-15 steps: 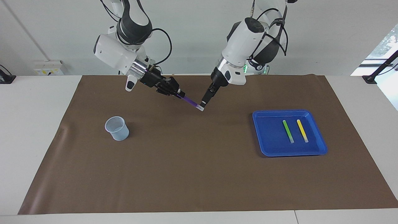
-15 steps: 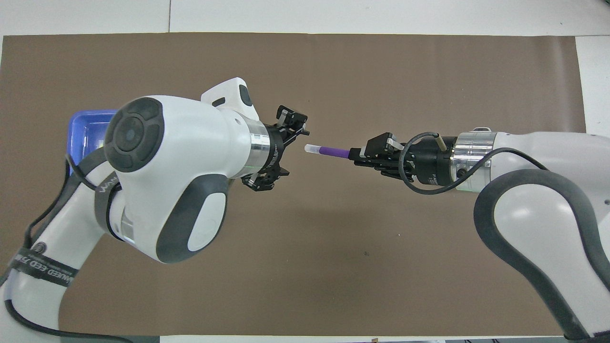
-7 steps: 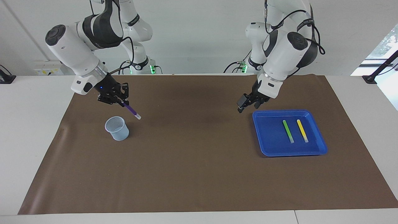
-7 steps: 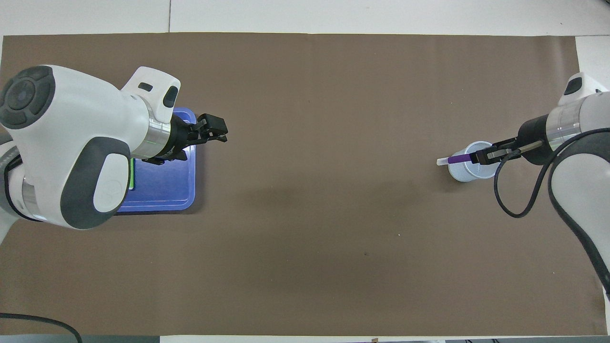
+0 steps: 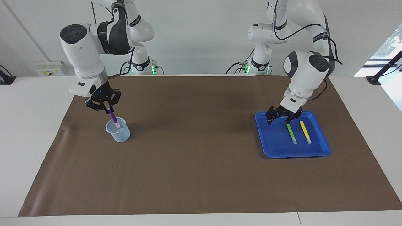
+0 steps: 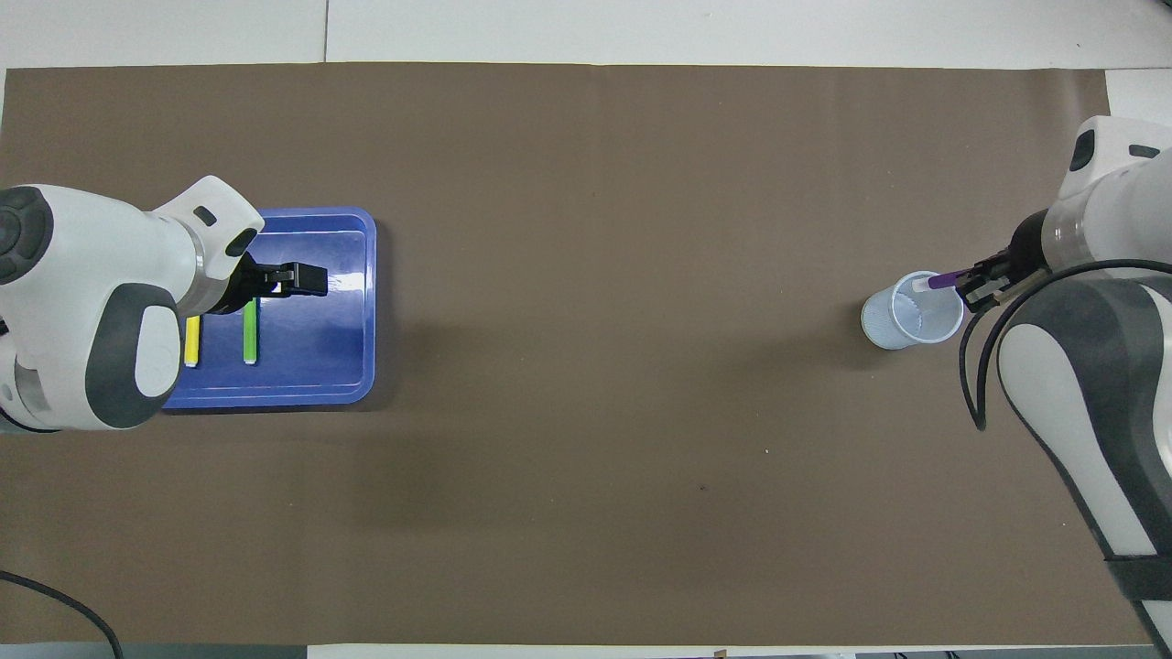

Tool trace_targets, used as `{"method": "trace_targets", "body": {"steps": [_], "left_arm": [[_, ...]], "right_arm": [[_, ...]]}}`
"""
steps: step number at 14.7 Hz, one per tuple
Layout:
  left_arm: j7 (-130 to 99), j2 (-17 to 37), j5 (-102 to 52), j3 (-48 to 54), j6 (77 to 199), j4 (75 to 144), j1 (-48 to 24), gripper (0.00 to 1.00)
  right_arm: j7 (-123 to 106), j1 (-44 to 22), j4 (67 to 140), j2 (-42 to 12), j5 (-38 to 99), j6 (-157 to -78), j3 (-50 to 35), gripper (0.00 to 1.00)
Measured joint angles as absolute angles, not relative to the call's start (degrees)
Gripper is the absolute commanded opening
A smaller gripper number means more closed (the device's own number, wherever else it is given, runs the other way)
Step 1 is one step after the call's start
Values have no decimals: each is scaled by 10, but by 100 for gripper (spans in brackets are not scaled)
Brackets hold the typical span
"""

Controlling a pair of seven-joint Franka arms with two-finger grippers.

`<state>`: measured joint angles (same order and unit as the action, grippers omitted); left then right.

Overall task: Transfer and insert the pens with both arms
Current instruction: 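Carry the purple pen to the cup while the left gripper returns, then insert the purple pen into the cup while the left gripper grasps green pen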

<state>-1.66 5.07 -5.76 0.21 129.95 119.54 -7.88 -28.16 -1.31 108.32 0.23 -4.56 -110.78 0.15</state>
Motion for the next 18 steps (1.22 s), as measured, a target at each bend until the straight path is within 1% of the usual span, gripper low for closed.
{"method": "trace_targets", "body": {"steps": [4, 5, 6, 7, 8, 9, 14, 18], "left_arm": [[82, 100, -57, 2, 1367, 1210, -24, 100], [93, 112, -57, 2, 1376, 1211, -16, 98], [98, 122, -57, 2, 1384, 1211, -11, 87], [100, 131, -57, 2, 1390, 1212, -9, 67], [100, 137, -57, 2, 1392, 1213, -9, 32], [100, 139, -57, 2, 1393, 1215, -7, 0], [101, 138, -56, 2, 1397, 1219, 8, 0], [92, 133, -56, 7, 1392, 1217, 6, 0]], "right_arm": [[-286, -4, 1113, -6, -46, -1125, 3, 0], [-286, -4, 1121, -6, -46, -1128, 3, 0], [-286, -4, 1128, -7, -46, -1129, 3, 15], [-286, -4, 1133, -7, -46, -1131, 3, 44], [-286, -4, 1136, -7, -46, -1133, 3, 85], [-286, -4, 1137, -7, -46, -1135, 3, 100], [-286, -4, 1123, -6, -36, -1138, 3, 100], [-282, -5, 1083, -5, 81, -1098, 0, 100]]}}
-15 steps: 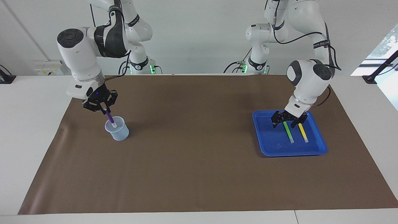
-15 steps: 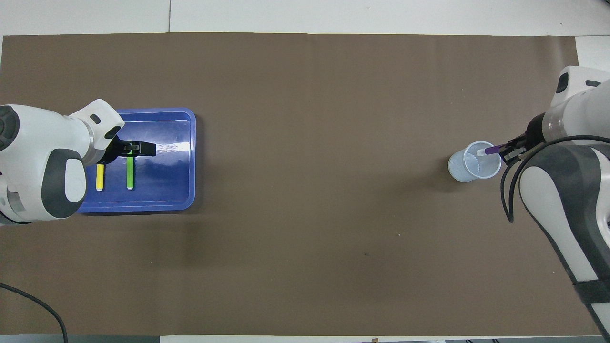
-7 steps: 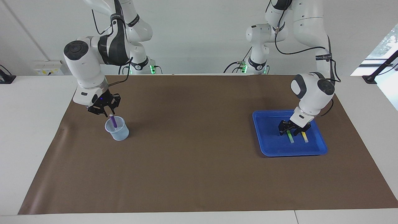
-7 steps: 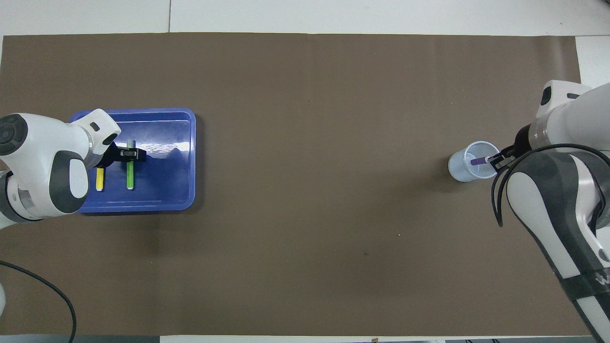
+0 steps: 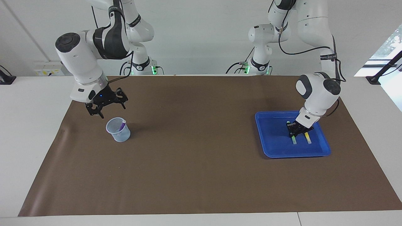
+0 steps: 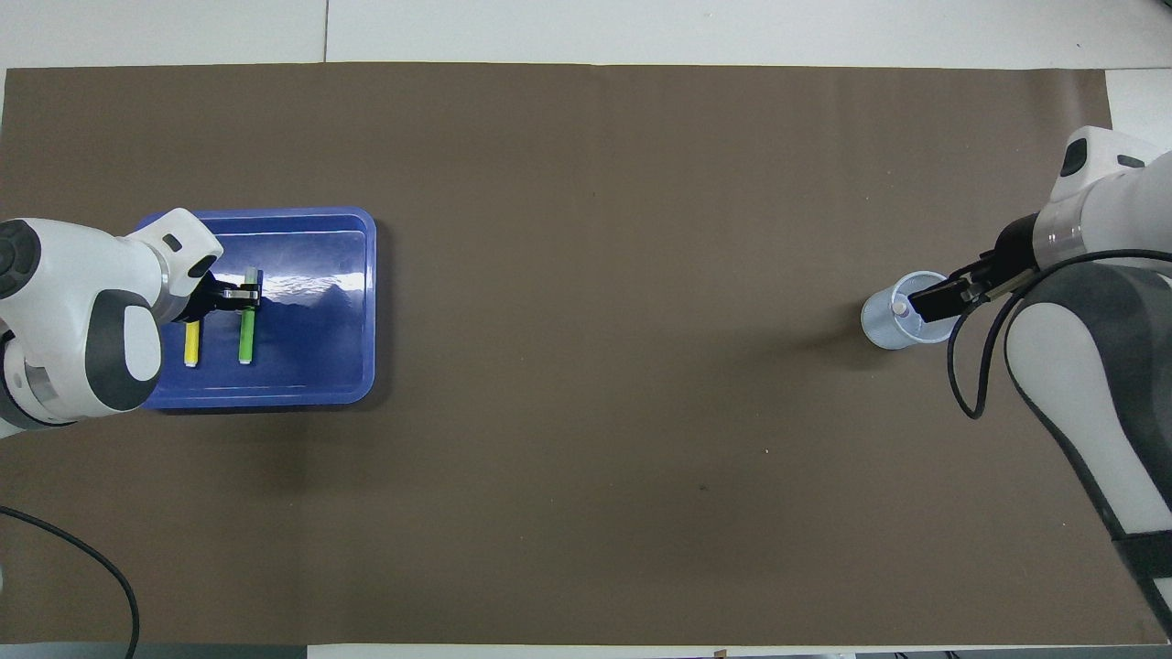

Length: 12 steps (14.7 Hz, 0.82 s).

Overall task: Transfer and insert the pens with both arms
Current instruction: 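Insert the purple pen into the cup while the left gripper grasps green pen, then lift the green pen toward the right gripper with the left gripper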

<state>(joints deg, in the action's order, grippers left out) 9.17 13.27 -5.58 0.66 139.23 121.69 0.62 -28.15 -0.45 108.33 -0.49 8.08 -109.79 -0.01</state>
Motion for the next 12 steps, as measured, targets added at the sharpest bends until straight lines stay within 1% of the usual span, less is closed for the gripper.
{"method": "trace_targets", "body": {"steps": [3, 6, 9, 12], "left_arm": [[63, 106, -56, 10, 1336, 1203, 1, 0], [19, 71, -56, 12, 1223, 1157, -13, 0], [-39, 57, -56, 15, 1119, 1096, -35, 0], [-131, 49, -56, 17, 1046, 1051, -65, 0]], "right_arm": [[-197, -6, 1073, 3, 202, -1072, -1, 100], [-51, -16, 1073, 8, 312, -1062, -3, 100], [25, -46, 1073, 9, 338, -1064, -4, 100], [62, -77, 1074, 9, 345, -1093, -4, 100]]}}
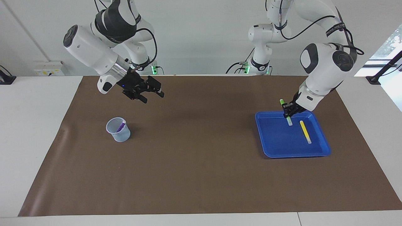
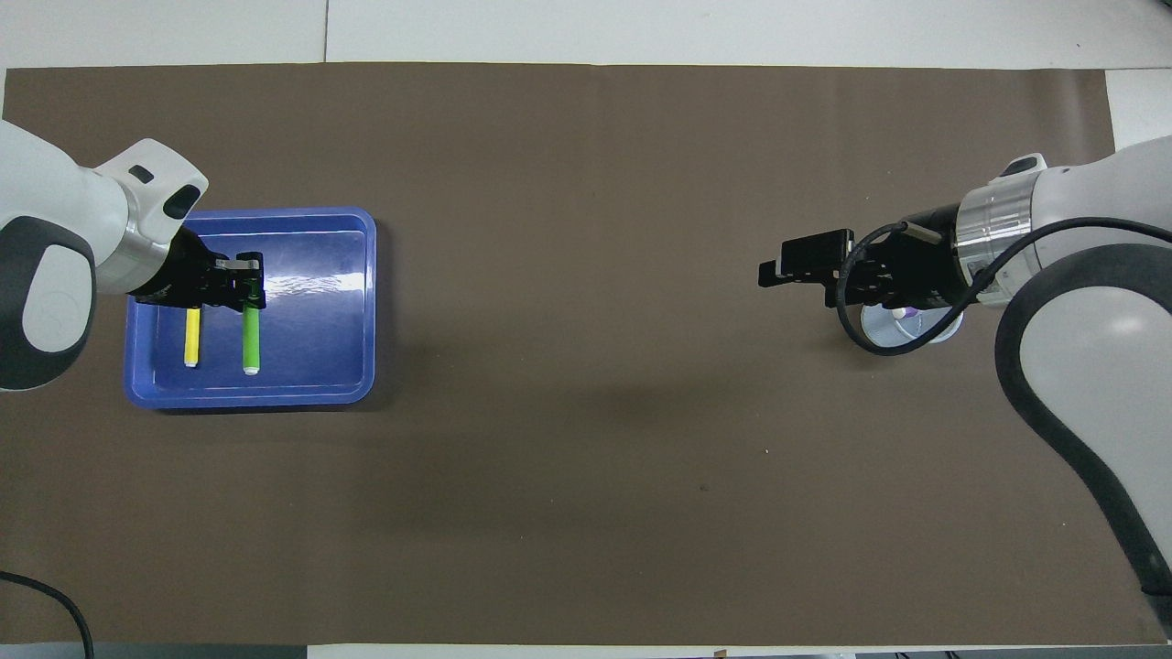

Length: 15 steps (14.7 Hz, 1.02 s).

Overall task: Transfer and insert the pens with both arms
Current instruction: 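Lift the green pen toward the right gripper with the left gripper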

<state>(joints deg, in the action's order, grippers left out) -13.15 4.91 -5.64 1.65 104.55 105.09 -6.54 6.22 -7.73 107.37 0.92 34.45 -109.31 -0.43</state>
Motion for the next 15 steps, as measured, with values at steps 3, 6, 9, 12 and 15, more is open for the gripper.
{"method": "trace_targets", "body": {"steps": [3, 6, 9, 12, 15], "left_arm": [[-296, 35, -99, 18, 1024, 1031, -102, 0], [-483, 27, -137, 21, 1029, 1021, -152, 0], [-635, 28, -160, 23, 1071, 1019, -204, 0], [-759, 29, -184, 24, 1122, 1022, -234, 0], [-883, 31, -192, 25, 1187, 1034, -271, 0]], "right_arm": [[104, -102, 1083, 9, 371, -1132, -4, 100], [123, -117, 1105, 11, 438, -1172, -5, 100], [124, -117, 1123, 16, 495, -1198, -3, 100], [124, -123, 1142, 20, 563, -1243, -4, 100], [129, -161, 1158, 20, 622, -1309, -4, 100]]}}
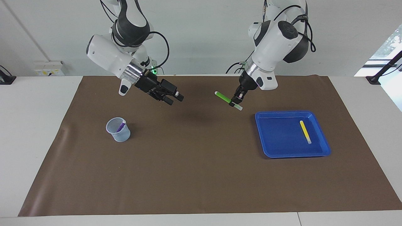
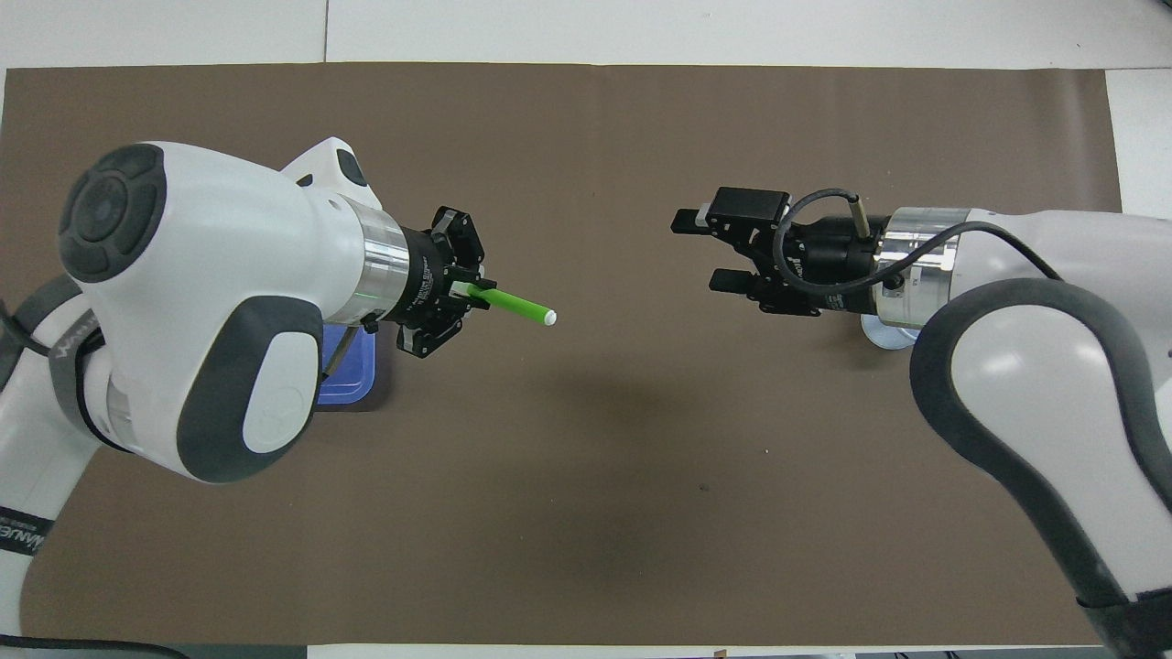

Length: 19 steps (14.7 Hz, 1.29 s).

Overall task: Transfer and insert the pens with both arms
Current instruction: 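Lift the green pen toward the right gripper with the left gripper, then grasp the green pen with the right gripper, then open the left gripper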

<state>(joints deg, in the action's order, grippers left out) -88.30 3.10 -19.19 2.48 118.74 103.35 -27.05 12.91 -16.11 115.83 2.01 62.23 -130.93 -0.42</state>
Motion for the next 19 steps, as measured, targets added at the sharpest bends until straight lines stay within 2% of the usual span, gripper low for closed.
{"method": "trace_targets", "body": {"steps": [3, 8, 12, 16, 19], "left_arm": [[-976, 32, -192, 25, 1237, 1041, -307, 0], [-1012, 36, -192, 25, 1270, 1042, -326, 0], [-1026, 47, -193, 25, 1306, 1043, -336, 0], [-1033, 53, -193, 25, 1320, 1044, -345, 0], [-1033, 53, -193, 25, 1320, 1047, -345, 0]], "right_arm": [[155, -205, 1170, 22, 642, -1366, -5, 100], [165, -214, 1175, 25, 642, -1372, -4, 81], [165, -230, 1179, 25, 642, -1372, -4, 80], [165, -237, 1181, 25, 642, -1372, -5, 73], [165, -237, 1183, 25, 642, -1372, -4, 73]]}}
